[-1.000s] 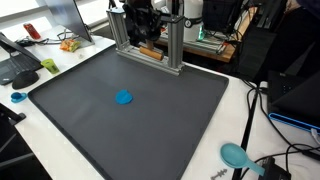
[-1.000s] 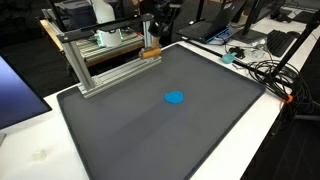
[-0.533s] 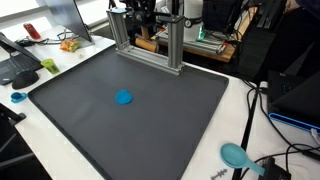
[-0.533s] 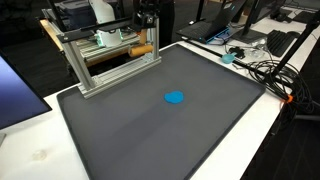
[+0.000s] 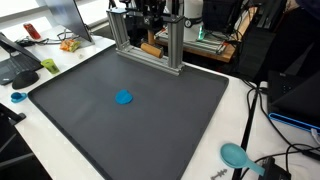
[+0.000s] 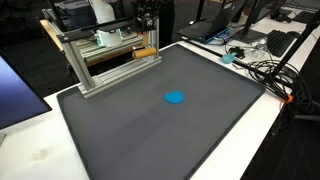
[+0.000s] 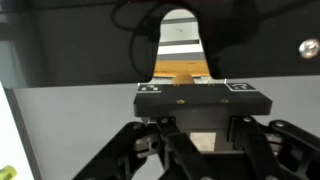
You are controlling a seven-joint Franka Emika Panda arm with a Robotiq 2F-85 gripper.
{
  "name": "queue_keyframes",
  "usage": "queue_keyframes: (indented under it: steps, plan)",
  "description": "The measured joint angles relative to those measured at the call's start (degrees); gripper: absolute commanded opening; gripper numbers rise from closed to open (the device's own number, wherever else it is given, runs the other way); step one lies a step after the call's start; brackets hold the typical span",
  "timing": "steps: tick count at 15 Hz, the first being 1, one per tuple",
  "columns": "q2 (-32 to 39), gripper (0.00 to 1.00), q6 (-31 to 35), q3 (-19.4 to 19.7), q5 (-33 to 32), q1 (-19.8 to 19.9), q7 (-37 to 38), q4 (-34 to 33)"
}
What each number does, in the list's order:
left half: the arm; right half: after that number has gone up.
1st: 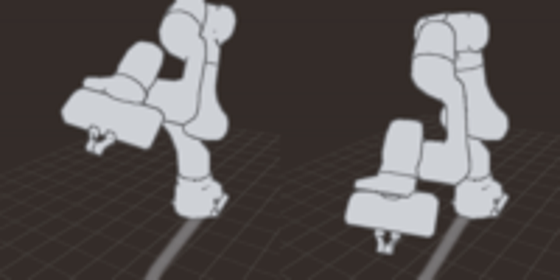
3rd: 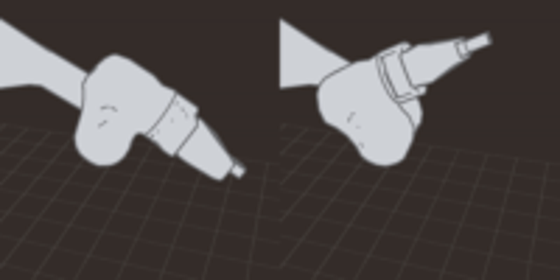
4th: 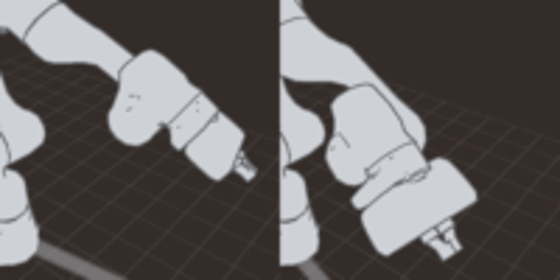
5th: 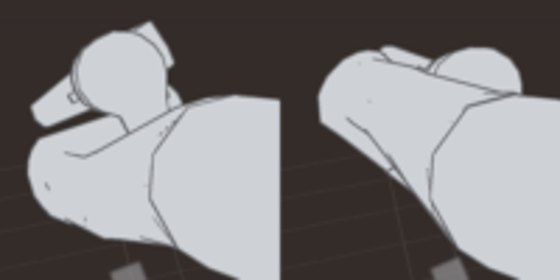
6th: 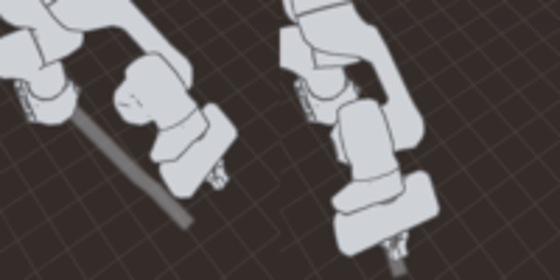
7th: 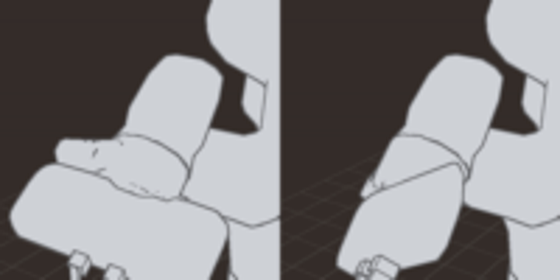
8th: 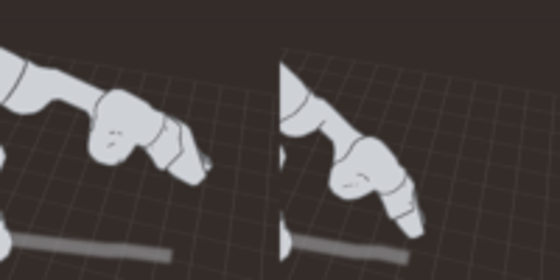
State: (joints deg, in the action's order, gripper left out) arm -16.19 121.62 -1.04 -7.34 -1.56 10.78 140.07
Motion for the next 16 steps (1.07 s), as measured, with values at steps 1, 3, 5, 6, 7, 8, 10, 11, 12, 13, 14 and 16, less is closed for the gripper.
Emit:
queue_keyframes:
  steps: [1,3,5,6,7,8,10,11,12,13,14,16]
  plan:
    - [-0.9,0.22,0.02,-0.19,0.0,0.01,0.66,0.62]
    - [-2.51,0.22,-0.03,-0.48,-0.01,0.02,1.45,1.17]
    - [-3.75,0.22,-0.33,-0.57,-0.01,0.03,1.56,1.16]
    - [-4.29,0.22,-0.48,-0.58,-0.01,0.04,1.56,1.15]
    - [-4.71,0.22,-0.75,-0.58,-0.01,0.04,1.56,1.1]
    - [-5.08,0.22,-1.22,-0.58,-0.01,0.05,1.56,1.04]
    - [-5.45,0.22,-2.57,-0.57,-0.01,0.05,1.55,0.83]
    - [-5.54,0.22,-3.23,-0.56,-0.01,0.06,1.55,0.79]
    - [-5.59,0.22,-3.73,-0.56,0.01,0.07,1.54,0.79]
    - [-5.63,0.22,-4.16,-0.53,0.04,0.07,1.54,0.8]
    - [-5.64,0.22,-4.57,-0.52,0.06,0.07,1.54,0.81]
    - [-5.69,0.22,-5.07,-0.49,0.13,0.07,1.53,0.91]
